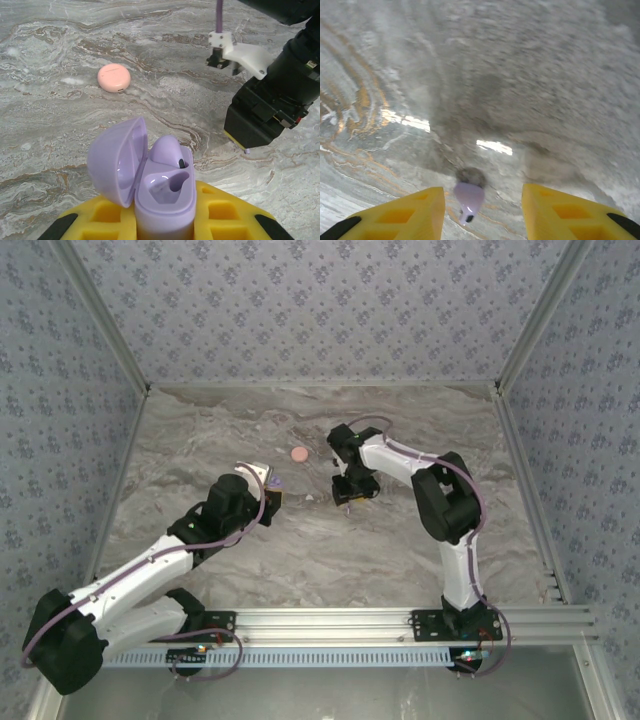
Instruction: Insert the wireless bluetooth earbuds into the charging case
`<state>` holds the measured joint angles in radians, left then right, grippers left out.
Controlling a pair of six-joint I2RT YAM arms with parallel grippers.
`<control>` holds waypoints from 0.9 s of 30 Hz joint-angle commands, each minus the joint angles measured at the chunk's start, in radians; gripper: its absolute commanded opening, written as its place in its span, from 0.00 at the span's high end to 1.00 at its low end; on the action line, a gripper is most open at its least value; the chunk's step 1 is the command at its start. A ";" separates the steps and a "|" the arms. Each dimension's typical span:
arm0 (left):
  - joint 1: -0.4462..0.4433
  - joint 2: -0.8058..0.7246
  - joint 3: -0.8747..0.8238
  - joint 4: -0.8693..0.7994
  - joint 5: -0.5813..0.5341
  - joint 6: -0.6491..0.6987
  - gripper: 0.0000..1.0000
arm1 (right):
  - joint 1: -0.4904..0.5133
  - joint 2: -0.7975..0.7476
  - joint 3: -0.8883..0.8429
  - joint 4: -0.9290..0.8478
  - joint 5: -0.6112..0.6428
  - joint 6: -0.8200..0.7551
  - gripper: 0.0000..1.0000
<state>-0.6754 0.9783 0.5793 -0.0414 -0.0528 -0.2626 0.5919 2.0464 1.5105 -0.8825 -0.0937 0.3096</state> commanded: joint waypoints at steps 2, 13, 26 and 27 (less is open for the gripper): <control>-0.001 0.003 0.025 0.035 0.011 -0.002 0.90 | 0.003 -0.055 -0.034 0.038 -0.011 0.125 0.54; -0.001 0.004 0.025 0.037 0.011 -0.001 0.90 | 0.042 -0.061 -0.026 0.043 0.059 0.244 0.58; -0.001 0.003 0.025 0.037 0.014 -0.001 0.90 | 0.080 -0.007 0.019 0.007 0.146 0.358 0.62; -0.001 0.003 0.027 0.037 0.014 -0.001 0.90 | 0.082 -0.003 0.020 0.009 0.149 0.361 0.62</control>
<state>-0.6754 0.9783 0.5793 -0.0410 -0.0494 -0.2626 0.6685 2.0197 1.5028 -0.8417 0.0212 0.6331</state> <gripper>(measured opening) 0.205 0.382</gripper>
